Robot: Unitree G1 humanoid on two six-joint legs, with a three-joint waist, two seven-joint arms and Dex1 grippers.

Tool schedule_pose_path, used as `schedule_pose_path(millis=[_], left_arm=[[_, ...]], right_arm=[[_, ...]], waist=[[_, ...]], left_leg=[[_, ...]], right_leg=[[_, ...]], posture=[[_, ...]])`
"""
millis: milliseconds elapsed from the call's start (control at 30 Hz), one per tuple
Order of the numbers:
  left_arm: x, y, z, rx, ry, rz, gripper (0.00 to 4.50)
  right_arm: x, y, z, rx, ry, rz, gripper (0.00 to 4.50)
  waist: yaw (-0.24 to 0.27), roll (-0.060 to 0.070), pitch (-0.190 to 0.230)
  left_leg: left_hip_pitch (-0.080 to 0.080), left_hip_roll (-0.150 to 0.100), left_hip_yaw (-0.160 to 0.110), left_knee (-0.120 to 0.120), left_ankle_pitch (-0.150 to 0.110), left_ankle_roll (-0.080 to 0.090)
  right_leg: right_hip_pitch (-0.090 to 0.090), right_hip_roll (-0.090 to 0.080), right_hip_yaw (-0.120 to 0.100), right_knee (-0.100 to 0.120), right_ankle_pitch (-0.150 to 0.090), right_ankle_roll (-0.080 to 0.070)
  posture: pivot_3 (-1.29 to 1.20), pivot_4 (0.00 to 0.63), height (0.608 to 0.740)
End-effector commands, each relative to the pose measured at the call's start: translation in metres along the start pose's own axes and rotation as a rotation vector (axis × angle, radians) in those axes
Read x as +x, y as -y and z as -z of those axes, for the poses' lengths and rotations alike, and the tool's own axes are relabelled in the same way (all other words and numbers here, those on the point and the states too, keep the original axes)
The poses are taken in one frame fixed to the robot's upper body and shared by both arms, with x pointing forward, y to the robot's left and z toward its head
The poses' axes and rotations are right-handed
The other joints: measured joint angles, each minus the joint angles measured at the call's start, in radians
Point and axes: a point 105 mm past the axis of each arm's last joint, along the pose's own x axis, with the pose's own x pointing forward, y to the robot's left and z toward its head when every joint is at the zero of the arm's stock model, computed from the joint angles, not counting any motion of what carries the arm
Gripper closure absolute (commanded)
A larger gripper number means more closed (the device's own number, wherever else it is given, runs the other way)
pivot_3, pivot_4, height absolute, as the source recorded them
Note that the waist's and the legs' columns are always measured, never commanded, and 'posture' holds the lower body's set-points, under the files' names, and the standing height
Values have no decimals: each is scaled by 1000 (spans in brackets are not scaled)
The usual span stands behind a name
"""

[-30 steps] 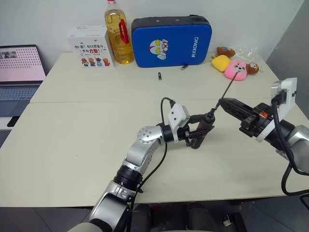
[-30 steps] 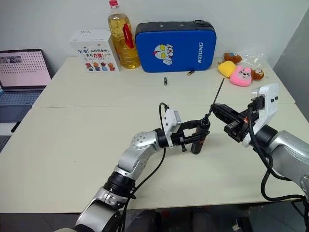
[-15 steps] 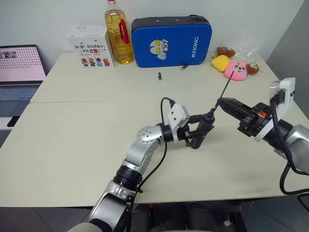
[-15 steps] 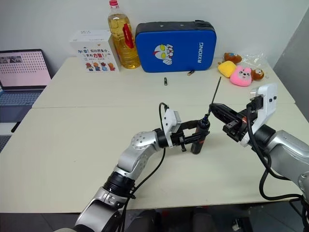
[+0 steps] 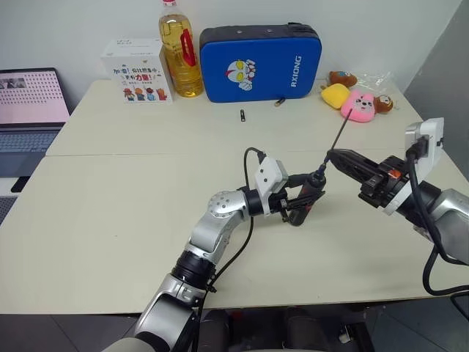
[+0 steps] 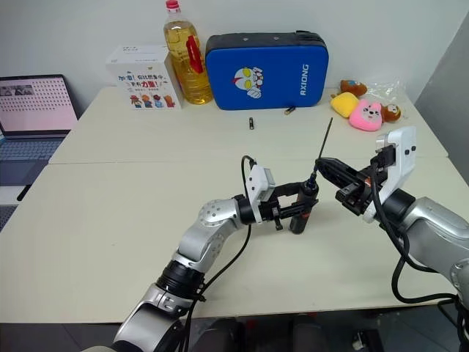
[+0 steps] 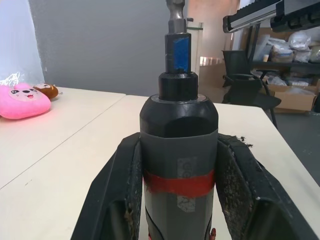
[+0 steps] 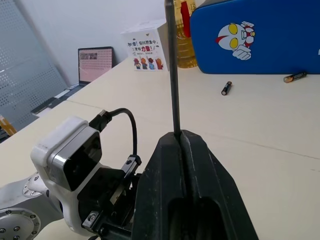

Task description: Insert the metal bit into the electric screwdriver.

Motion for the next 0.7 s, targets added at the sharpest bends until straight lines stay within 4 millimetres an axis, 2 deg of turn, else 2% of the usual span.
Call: schedule_pose_path(millis=[33,700], left_arm=[[2,5,-10,20,32,27,2811],[1,5,-11,17,28,31,2811]], right_arm=[[-1,-9,-1,-39,-1,-30,4474],[1,2,19,-77,-87,-64,4474]], waist=[[0,0,0],[0,0,0]], left_leg=[[0,0,0,0,0,0],[0,0,0,0,0,0]], right_leg=[[0,0,0,0,0,0],[0,0,0,0,0,0]], posture=[[0,150,740],[0,150,740]])
